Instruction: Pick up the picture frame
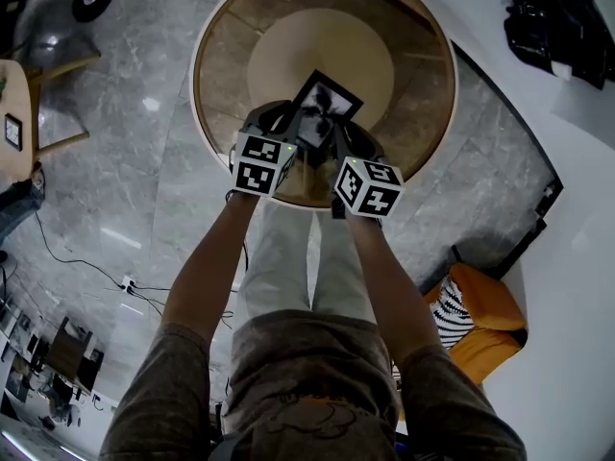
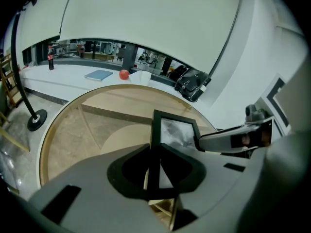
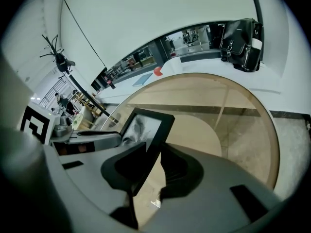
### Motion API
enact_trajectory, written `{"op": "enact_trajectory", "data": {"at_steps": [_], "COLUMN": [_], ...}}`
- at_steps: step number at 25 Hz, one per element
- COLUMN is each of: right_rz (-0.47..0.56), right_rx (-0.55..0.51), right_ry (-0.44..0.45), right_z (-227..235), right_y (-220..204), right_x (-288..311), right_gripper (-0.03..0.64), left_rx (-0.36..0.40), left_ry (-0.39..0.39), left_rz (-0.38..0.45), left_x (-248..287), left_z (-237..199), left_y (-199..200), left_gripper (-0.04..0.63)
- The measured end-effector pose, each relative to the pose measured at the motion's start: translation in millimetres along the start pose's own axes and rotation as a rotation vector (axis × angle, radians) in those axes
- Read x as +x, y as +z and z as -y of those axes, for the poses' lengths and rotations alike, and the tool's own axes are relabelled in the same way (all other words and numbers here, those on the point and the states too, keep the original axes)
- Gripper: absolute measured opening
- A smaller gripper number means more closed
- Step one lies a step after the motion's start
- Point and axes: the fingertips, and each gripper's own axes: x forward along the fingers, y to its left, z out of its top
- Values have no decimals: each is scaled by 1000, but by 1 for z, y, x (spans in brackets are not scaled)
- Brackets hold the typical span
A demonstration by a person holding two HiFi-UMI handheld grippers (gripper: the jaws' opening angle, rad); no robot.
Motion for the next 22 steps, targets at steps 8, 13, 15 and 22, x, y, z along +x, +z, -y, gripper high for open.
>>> {"op": "enact_trajectory", "data": {"at_steps": [8, 13, 15, 22], "right_rz": [55, 93, 118, 210], "right_rx": [-44, -99, -118, -152], "right_ry": [20, 31, 40, 80], "right_z": [-12, -31, -39, -69], "right_y": [33, 63, 78, 134], "right_x": [-43, -80, -98, -163], "right_gripper": [101, 100, 98, 91], "left_rx": [-22, -31, -33, -37], "left_ry": [-4, 2, 8, 36], "left_rz": [45, 85, 105, 174], "left_x": [-35, -68, -83, -142], "left_z": [22, 36, 43, 70], "left_y": [32, 65, 80, 140], "left_gripper": [80, 80, 80, 78]}}
